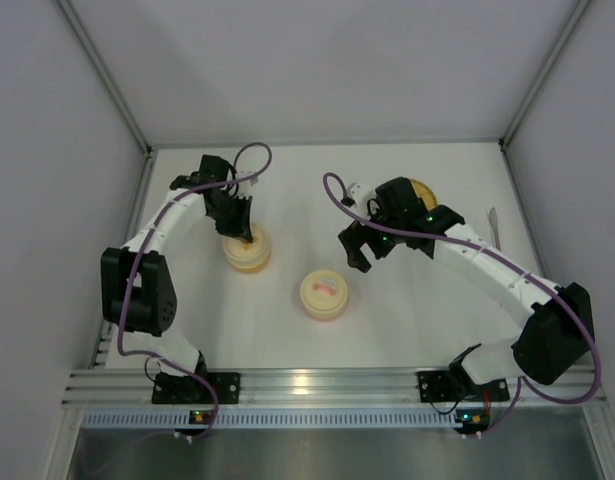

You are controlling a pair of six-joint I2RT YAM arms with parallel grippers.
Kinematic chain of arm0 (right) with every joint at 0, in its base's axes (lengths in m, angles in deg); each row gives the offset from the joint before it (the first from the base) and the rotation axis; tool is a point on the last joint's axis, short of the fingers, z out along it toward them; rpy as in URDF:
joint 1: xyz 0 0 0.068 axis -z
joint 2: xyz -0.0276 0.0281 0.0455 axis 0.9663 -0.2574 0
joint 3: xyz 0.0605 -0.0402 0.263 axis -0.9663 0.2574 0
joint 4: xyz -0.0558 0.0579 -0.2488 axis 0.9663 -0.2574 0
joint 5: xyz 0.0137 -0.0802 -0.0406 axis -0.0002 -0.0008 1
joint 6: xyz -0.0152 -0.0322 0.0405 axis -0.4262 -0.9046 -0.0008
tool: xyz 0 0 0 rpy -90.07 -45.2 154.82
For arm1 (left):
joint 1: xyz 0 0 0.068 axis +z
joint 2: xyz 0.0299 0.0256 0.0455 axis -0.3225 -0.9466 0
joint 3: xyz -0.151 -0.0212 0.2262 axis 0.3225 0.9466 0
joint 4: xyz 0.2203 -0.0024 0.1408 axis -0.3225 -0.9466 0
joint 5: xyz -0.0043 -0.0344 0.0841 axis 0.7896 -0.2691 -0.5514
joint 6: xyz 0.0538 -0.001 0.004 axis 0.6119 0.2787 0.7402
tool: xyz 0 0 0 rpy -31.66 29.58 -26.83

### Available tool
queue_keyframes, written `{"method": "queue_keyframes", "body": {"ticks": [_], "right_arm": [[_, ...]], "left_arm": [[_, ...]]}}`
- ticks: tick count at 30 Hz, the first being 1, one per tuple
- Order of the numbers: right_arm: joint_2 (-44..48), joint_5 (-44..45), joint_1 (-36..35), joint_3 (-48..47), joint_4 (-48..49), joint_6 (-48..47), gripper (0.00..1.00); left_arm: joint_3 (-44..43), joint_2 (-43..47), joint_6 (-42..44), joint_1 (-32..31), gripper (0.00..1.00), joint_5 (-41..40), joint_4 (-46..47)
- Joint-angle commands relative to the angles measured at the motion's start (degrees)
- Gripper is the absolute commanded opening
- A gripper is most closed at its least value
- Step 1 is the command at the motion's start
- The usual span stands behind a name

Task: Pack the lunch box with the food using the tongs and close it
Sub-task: Adjust the box lid on the packing box.

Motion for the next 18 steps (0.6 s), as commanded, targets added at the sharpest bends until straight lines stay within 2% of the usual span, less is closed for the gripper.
{"method": "queue_keyframes", "body": {"ticks": [1,18], "right_arm": [[-0.12,-0.87,0.84,0.29,0.69,0.57,0.99],[-0.30,-1.22,0.84,0.56,0.69,0.57,0.99]], "left_arm": [[0.89,-0.24,0.16,-0.06,0.00,1.37,2.49],[2.65,-1.38,-0.19,0.99,0.00,0.84,4.43]]}}
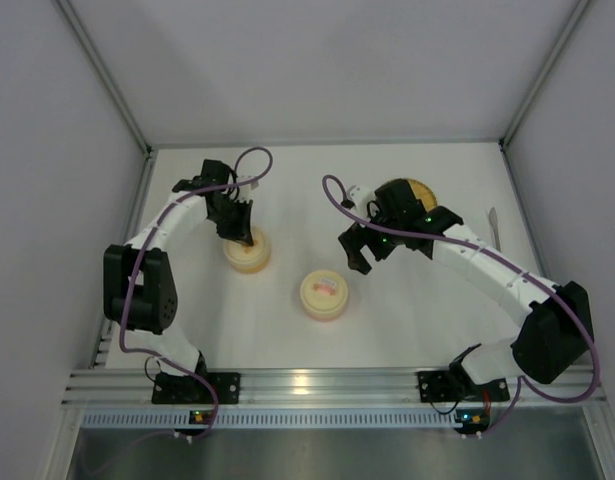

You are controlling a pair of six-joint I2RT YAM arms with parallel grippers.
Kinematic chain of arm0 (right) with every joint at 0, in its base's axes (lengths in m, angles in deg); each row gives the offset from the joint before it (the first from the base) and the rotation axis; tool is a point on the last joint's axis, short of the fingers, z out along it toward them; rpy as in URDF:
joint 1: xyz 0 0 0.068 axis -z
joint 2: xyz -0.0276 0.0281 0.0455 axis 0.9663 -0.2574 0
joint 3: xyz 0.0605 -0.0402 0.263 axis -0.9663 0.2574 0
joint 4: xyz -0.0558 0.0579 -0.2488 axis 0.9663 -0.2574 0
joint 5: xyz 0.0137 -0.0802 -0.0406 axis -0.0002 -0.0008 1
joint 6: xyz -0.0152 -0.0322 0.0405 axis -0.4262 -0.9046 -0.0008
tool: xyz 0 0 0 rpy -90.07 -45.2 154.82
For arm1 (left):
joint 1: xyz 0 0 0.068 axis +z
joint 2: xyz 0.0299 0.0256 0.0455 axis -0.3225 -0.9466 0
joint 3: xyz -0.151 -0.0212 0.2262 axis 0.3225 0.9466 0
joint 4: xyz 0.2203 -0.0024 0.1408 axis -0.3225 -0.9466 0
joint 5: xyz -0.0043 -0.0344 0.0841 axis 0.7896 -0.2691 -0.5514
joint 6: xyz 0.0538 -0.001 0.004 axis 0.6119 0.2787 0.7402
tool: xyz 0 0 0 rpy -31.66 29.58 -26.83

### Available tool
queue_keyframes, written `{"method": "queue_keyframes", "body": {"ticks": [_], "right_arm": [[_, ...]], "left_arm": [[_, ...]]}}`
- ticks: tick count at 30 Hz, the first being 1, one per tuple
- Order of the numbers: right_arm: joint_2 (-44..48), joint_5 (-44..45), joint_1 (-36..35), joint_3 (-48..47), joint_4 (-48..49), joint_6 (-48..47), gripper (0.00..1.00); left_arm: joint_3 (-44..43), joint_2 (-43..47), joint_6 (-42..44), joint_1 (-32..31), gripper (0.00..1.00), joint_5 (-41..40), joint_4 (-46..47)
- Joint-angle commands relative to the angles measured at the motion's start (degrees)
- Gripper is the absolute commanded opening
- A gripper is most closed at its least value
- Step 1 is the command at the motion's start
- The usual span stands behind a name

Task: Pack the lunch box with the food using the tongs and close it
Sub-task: Adjust the box lid on the packing box.

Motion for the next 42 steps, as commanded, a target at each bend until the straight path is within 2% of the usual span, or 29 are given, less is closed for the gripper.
{"method": "queue_keyframes", "body": {"ticks": [1,9,12,15,18,26,32,33,34,40,42], "right_arm": [[0.09,-0.98,0.69,-0.01,0.71,0.57,0.99],[-0.35,-1.25,0.78,-0.45,0.63,0.57,0.99],[-0.43,-1.16,0.69,-0.54,0.62,0.66,0.99],[-0.35,-1.16,0.77,-0.54,0.45,0.57,0.99],[-0.35,-0.98,0.77,-0.54,0.36,0.48,1.00],[0.44,-0.98,0.69,-0.28,0.36,-0.04,0.99],[1.85,-1.95,0.78,-0.28,-0.60,-1.71,0.99],[2.03,-2.12,0.78,-0.19,-0.78,-2.06,0.99],[2.29,-3.00,0.78,-0.19,-1.13,-2.76,0.99],[3.25,-5.47,-0.71,1.74,-1.49,-3.91,0.99],[3.35,-5.03,-2.29,2.62,-0.09,-3.82,0.99]], "left_arm": [[0.18,-0.68,-0.08,1.03,0.00,0.88,1.89],[0.62,-1.03,0.44,1.21,0.00,1.67,1.63],[0.97,-1.03,0.27,1.21,0.09,1.85,1.72],[1.23,-1.03,0.01,1.21,0.24,1.24,1.89],[1.76,-0.95,-0.52,1.21,0.30,0.36,1.89],[1.67,0.99,-0.35,1.21,0.74,1.06,1.37],[-4.29,5.02,0.62,1.21,0.87,3.08,-2.49],[-5.35,5.81,0.97,1.21,0.94,3.69,-3.02],[-6.32,6.52,1.23,1.21,0.96,3.78,-3.55],[-8.09,14.16,1.24,1.82,0.98,5.36,-5.58],[-7.12,15.83,-0.08,4.89,0.98,7.38,-6.19]]}}
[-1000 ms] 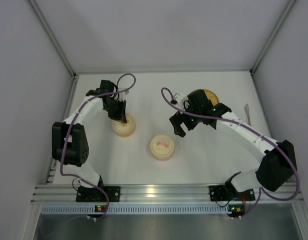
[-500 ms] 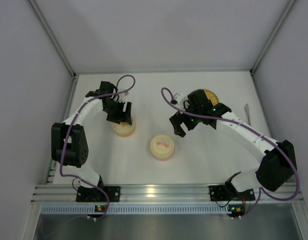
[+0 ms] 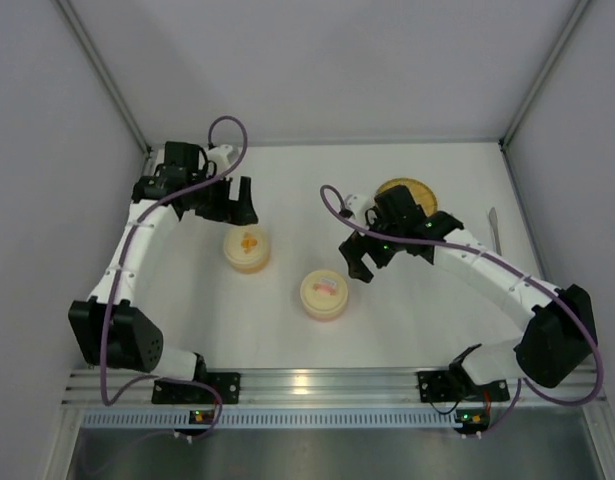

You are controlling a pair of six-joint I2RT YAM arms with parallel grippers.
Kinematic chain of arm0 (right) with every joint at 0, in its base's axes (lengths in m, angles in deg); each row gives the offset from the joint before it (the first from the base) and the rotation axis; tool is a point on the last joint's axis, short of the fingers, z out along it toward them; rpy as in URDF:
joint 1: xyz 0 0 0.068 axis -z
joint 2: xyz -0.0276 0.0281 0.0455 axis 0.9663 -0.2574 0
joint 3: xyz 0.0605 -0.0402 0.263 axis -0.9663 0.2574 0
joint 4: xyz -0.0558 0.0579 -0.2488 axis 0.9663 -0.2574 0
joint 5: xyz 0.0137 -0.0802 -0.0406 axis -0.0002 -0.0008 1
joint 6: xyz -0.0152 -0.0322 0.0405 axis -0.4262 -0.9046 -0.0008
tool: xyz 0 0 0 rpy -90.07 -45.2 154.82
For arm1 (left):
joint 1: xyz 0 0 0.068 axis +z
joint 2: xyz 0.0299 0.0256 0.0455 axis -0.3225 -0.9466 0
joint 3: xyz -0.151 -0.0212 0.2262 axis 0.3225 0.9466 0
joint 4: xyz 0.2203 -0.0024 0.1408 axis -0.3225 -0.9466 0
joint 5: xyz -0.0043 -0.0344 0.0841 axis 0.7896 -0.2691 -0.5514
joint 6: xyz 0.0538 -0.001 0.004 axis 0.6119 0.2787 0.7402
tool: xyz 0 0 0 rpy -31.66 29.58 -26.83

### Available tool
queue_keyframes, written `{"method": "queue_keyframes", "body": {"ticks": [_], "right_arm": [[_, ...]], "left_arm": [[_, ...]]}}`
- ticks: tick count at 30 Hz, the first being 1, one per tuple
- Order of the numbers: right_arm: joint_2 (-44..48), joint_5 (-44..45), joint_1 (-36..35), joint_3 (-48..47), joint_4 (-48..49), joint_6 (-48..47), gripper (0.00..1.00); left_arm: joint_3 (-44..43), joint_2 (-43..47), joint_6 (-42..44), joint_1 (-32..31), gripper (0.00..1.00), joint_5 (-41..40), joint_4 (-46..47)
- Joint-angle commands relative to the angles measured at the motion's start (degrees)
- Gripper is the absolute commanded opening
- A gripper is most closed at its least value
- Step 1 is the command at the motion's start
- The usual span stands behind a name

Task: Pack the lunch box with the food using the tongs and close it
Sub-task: Adjust the box lid on the packing box.

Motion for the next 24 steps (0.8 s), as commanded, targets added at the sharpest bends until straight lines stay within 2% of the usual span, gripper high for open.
{"method": "queue_keyframes", "body": {"ticks": [1,5,8,16,20,24], "right_arm": [[2.17,-0.70,-4.10,1.51,1.12,-1.11,0.98],[1.82,2.82,-11.31,3.26,4.10,-1.99,0.95],[0.59,2.82,-13.44,3.62,5.69,-2.17,0.93],[-4.59,7.91,-18.98,2.13,8.15,-2.43,0.93],[-6.09,9.59,-19.60,1.69,9.12,-2.26,0.93],[-7.15,10.73,-19.60,0.46,9.48,-1.73,0.87]], "left_arm": [[-0.43,3.40,-0.85,4.37,0.98,4.43,-3.35],[0.63,3.06,-1.46,17.35,0.98,14.16,-5.11],[1.15,2.35,-1.46,23.70,0.98,18.14,-6.43],[3.00,3.32,-1.82,25.04,0.98,19.04,-5.55],[2.56,2.71,-1.81,25.04,0.98,19.30,-5.55],[2.74,2.62,-1.73,25.04,0.98,19.30,-5.55]]}}
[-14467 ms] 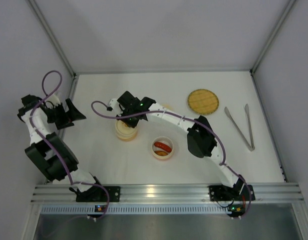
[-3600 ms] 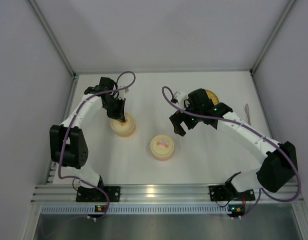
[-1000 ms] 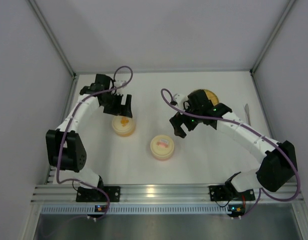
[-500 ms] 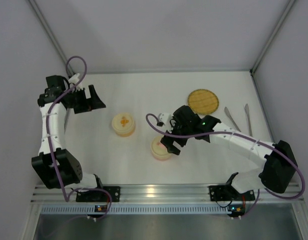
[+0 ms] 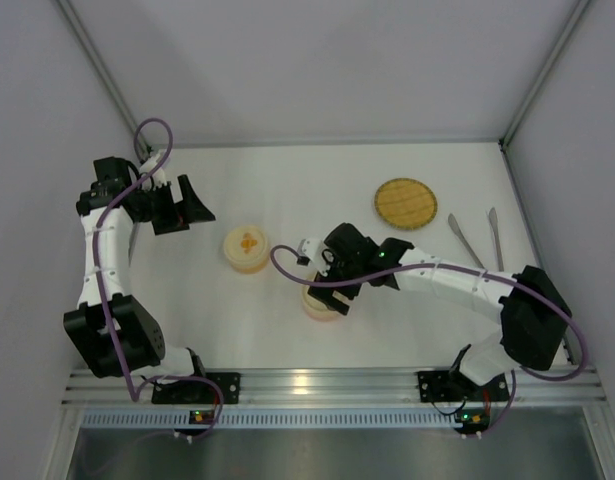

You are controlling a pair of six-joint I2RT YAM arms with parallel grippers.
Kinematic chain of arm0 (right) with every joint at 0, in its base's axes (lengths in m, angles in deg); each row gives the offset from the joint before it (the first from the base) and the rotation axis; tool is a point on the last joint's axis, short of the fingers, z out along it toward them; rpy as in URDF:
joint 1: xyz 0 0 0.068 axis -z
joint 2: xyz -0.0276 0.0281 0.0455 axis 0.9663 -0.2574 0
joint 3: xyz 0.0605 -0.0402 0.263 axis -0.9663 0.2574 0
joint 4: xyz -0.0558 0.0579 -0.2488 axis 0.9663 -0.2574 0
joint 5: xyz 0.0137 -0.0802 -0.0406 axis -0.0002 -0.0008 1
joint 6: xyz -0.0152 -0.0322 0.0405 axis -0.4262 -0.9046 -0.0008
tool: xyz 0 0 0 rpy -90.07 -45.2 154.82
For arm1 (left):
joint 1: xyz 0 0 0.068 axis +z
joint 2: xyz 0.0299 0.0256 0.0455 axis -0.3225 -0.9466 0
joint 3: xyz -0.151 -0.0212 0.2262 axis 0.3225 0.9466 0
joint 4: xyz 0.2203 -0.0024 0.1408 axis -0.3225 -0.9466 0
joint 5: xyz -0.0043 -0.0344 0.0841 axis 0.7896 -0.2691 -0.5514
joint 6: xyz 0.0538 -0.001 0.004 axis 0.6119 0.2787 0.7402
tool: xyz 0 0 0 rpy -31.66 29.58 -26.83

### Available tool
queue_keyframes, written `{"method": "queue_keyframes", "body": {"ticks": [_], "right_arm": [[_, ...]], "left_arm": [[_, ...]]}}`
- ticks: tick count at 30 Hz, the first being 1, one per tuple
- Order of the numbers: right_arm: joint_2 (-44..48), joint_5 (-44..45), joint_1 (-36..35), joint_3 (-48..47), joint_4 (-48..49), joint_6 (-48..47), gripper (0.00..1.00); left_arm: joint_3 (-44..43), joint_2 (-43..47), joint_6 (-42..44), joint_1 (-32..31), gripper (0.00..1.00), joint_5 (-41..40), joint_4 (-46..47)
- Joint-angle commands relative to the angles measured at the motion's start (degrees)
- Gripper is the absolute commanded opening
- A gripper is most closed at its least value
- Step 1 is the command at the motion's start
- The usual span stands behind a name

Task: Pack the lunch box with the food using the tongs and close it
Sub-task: Adjust the box lid on the packing box.

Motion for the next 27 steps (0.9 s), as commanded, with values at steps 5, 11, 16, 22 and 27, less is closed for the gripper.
{"method": "queue_keyframes", "body": {"ticks": [5,11,16,22,27], "right_arm": [[-1.43,2.25,-1.06,-4.90,3.49,2.56,0.77],[-2.22,3.05,-1.85,-7.71,0.67,5.55,0.65],[-5.73,4.80,-2.99,-10.97,-2.05,6.70,0.54],[-7.75,5.42,-4.14,-13.34,-7.24,7.75,0.53],[-9.60,6.03,-4.31,-15.19,-11.36,8.46,0.47]], "left_arm": [[-0.12,0.56,0.48,0.04,0.98,1.66,0.07],[-0.56,0.30,0.74,0.04,0.98,1.22,-0.11],[-0.30,1.00,1.01,0.04,0.98,0.60,-0.11],[0.49,1.62,1.45,0.04,0.98,-0.10,-0.20],[0.40,1.35,1.27,0.04,0.98,-0.28,-0.11]]}}
